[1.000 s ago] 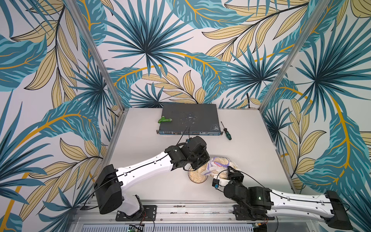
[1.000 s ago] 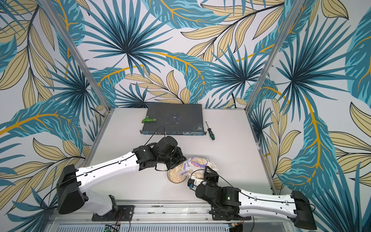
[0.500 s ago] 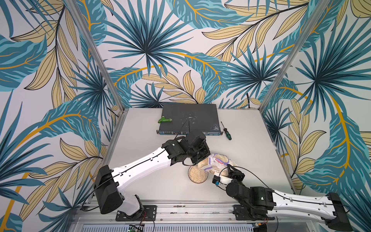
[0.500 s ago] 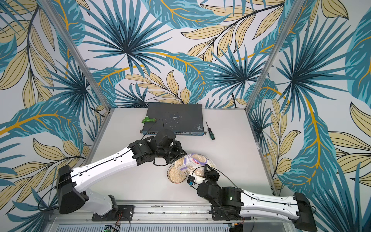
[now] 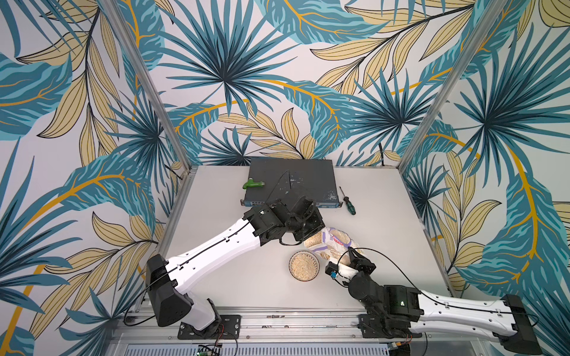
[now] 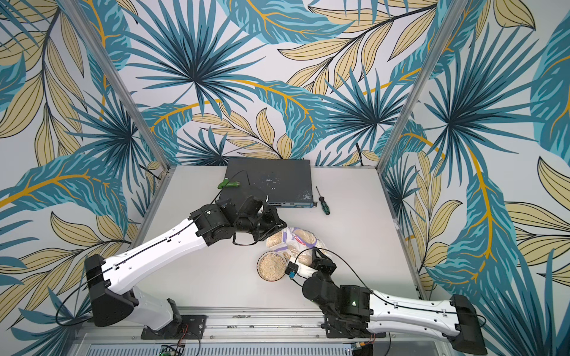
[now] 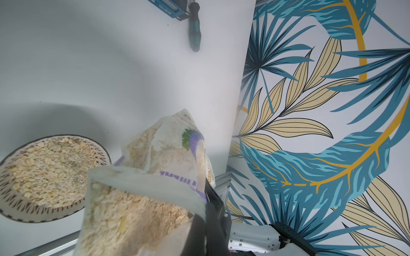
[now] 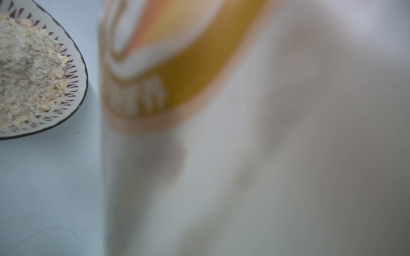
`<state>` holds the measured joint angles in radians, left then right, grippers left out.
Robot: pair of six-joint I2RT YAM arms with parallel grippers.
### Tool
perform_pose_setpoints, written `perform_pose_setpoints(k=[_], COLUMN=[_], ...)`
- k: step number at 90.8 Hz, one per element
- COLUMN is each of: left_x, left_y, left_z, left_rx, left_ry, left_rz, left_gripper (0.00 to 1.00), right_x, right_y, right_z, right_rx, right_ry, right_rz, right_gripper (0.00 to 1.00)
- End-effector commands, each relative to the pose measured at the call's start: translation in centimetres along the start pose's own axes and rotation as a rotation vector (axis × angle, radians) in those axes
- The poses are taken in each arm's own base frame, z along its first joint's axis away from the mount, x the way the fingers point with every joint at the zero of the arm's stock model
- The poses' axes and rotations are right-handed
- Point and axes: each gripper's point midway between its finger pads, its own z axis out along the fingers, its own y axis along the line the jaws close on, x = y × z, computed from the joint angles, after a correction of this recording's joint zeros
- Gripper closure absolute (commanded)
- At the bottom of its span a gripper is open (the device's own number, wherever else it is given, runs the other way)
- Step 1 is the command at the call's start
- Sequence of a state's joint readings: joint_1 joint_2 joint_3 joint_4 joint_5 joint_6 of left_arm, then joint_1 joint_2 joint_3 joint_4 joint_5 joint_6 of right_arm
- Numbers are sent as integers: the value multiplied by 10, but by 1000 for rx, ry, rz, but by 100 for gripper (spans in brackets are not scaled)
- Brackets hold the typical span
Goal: Pour the oats into the breakfast bowl
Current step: Pour the oats into the bowl, then place the oats bag at the center of the board.
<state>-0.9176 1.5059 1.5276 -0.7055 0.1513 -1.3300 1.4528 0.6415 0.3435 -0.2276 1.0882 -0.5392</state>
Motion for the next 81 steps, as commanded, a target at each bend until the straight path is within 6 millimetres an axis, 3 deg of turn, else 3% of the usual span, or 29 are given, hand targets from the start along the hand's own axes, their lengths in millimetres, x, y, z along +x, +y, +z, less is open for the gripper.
perform_pose_setpoints(k=[1, 18, 45, 81], left_x=[-33, -37, -47, -51], left_y=[-23, -38, -54, -64], left_z=[-18, -28, -49, -58], left_rx=[56, 75, 100, 127], left_ry=[-126, -128, -165, -157], left_rz=[22, 56, 83, 115], left_gripper=[100, 100, 100, 100], right_x=[-18, -27, -55, -63], right_y=[-29, -38, -57, -46], right_z=[-4, -3, -5, 35], right_rx=[93, 118, 133, 126], right_ry=[-47, -52, -222, -296], right_rz=[183, 180, 412, 540], right_gripper=[100, 100, 100, 100])
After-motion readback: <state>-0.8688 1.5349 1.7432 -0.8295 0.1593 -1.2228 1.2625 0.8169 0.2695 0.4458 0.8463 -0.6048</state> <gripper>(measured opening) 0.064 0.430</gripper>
